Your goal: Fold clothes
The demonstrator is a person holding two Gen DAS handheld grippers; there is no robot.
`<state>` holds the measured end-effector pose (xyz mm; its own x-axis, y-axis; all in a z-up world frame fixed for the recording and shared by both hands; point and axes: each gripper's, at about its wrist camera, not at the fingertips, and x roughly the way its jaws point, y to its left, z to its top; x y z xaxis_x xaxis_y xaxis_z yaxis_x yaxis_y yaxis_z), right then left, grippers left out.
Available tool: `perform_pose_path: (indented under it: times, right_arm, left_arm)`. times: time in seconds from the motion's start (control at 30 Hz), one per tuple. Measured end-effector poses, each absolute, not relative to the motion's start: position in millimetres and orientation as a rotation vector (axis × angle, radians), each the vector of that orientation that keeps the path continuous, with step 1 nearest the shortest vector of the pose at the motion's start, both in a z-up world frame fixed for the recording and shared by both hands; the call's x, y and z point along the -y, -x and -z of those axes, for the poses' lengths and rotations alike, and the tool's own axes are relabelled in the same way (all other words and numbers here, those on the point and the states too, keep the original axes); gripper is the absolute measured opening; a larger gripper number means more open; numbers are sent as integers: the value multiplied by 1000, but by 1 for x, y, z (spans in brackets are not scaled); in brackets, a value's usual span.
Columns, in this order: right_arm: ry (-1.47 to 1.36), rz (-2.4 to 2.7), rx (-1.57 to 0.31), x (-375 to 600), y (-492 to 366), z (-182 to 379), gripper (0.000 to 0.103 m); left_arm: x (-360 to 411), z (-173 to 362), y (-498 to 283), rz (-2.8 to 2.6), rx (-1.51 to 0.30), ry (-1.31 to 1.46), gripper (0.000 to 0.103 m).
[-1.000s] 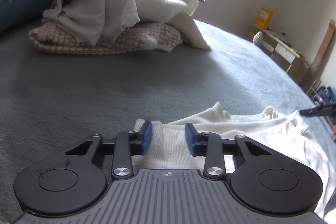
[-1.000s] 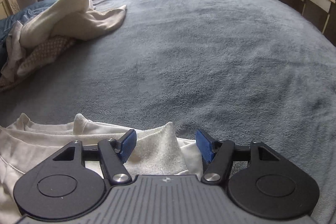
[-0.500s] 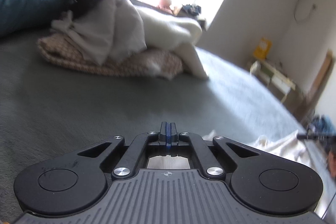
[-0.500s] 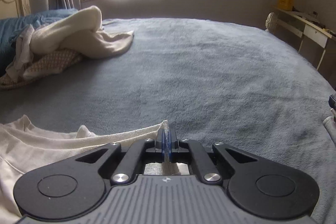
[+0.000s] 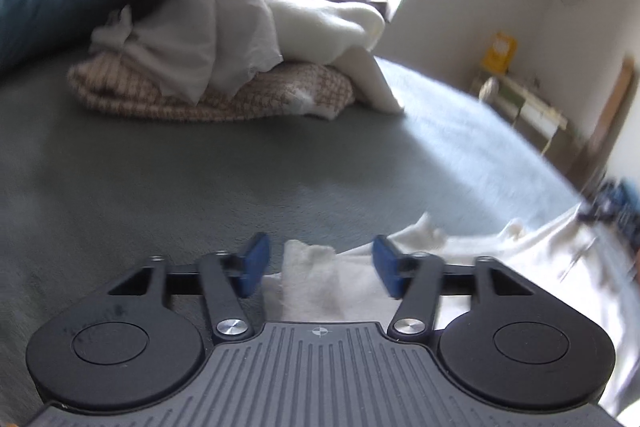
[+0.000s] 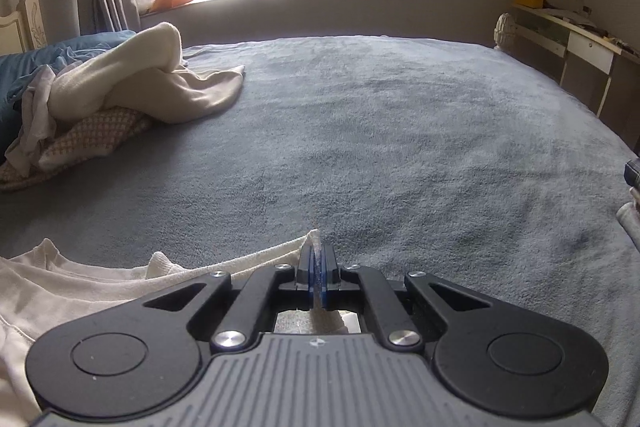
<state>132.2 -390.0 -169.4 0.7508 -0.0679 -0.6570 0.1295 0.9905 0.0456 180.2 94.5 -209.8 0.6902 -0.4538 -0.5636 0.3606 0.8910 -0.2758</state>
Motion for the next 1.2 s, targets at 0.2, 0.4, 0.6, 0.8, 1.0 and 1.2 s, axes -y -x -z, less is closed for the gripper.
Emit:
perform_pose_path:
  times: [0.2, 0.4, 0.6, 0.8, 1.0, 1.2]
  right_arm:
    - [-86, 118, -727, 387, -134, 172, 3]
    - [-92, 132, -743, 386, -136, 175, 3]
    - [-99, 126, -748, 387, -136, 176, 3]
    - [-112, 131, -751, 385, -135, 179, 3]
    - [-115, 146, -672, 386, -126, 168, 3]
    - [-170, 172, -574, 395, -129, 152, 3]
  left_arm:
    - [-83, 211, -179, 463, -630, 53, 40]
    - [-76, 217, -180, 458, -665, -15, 20]
    - [-84, 214, -183, 432, -679, 32, 47]
    - [-78, 221, -190, 425, -706, 10, 18]
    - [-78, 198, -165, 424, -527, 9, 8]
    - [-91, 175, -174, 391, -443, 104, 8]
